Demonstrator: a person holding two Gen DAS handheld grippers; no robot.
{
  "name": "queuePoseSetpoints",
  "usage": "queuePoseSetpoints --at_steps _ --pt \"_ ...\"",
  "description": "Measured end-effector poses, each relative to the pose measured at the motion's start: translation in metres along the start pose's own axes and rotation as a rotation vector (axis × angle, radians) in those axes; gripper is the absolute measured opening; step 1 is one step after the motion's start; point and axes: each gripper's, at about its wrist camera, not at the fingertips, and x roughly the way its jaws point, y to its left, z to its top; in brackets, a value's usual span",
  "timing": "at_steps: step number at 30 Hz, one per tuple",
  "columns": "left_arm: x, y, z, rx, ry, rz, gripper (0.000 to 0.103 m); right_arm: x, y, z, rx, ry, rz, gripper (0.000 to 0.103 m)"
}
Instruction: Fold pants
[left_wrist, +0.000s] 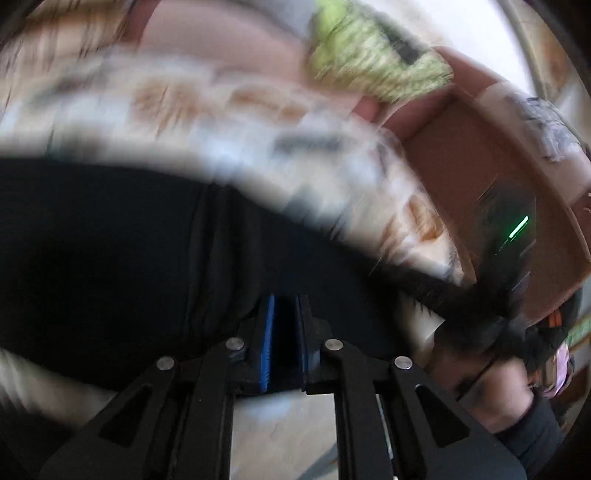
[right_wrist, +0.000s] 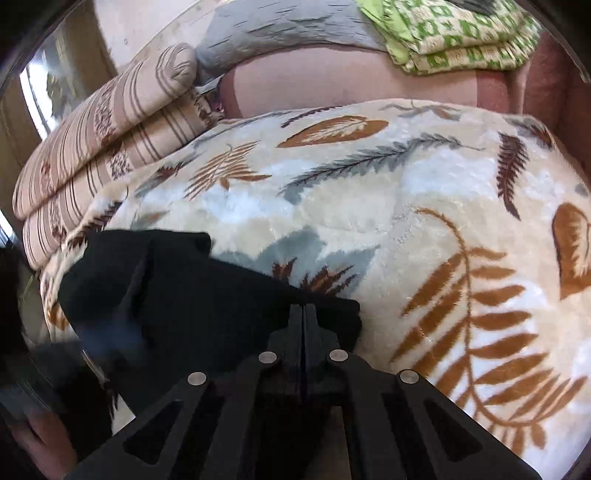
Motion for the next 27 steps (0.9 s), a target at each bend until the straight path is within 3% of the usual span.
queuePoseSetpoints --at_steps 3,6,7,9,11,16,22,24,25,27 --pt "-0.002 0.004 0.004 -0.042 -0.011 -0.004 0.008 -0.006 -0.001 0.002 0.005 -0.004 -0.001 0.000" --pt "-0.004 0.008 0.003 -0.067 -0.020 -0.024 0.008 -0.022 0.008 0.007 -0.012 -0.075 0.033 0.004" --pt "-0.004 0.007 0.001 -0.070 -0.027 -0.027 0.008 -0.022 0.015 0.007 -0.042 -0.077 0.052 0.004" --pt "-0.004 0.007 -0.001 -0.072 -0.039 -0.034 0.008 0.001 0.026 -0.001 -0.106 0.014 0.006 0.004" --pt "-0.004 0.006 -0.004 -0.070 -0.040 -0.034 0.008 0.002 0.027 -0.005 -0.118 -0.023 -0.005 0.003" --pt "-0.004 0.007 -0.003 -0.080 -0.045 -0.106 0.026 -0.001 0.018 -0.006 -0.047 -0.021 0.036 0.004" --pt "-0.018 0.000 -0.002 -0.050 -0.092 -0.131 0.043 -0.036 0.035 -0.017 -0.096 -0.099 0.007 0.007" --pt "-0.026 0.002 -0.003 -0.061 -0.122 -0.121 0.056 -0.053 0.044 -0.031 -0.112 -0.133 -0.010 0.007" --pt "-0.027 0.004 -0.003 -0.070 -0.129 -0.119 0.058 -0.054 0.047 -0.037 -0.117 -0.125 -0.015 0.007" --pt "-0.021 0.009 -0.003 -0.093 -0.101 -0.112 0.060 -0.037 0.053 -0.052 -0.153 -0.014 -0.078 0.006"
